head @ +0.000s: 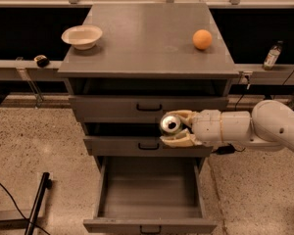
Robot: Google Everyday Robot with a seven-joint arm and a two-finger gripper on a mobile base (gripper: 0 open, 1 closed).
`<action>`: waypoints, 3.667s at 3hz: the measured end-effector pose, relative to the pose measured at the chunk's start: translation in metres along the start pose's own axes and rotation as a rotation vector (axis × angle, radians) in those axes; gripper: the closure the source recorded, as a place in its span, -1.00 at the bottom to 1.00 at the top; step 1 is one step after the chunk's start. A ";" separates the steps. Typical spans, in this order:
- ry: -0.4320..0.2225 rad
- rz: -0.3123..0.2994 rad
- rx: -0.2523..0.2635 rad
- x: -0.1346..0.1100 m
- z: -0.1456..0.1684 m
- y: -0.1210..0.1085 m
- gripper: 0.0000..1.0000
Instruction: Pick green can from bottom drawer and place on counter
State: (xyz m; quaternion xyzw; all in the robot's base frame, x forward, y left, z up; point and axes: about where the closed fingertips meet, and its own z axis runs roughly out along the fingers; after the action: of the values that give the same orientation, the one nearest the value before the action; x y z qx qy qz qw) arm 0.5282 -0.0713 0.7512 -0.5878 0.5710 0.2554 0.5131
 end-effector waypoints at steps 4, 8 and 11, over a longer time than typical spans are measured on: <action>-0.063 -0.081 -0.036 -0.134 0.012 -0.091 1.00; -0.117 0.435 0.205 -0.125 -0.003 -0.250 1.00; -0.128 0.348 0.205 -0.096 0.054 -0.287 0.64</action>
Offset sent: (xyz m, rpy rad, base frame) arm 0.0302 0.0151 0.0303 -0.0005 -0.0749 0.0292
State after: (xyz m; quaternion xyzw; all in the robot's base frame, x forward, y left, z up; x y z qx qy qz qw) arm 0.7906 -0.0346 0.9071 -0.4076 0.6531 0.3175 0.5536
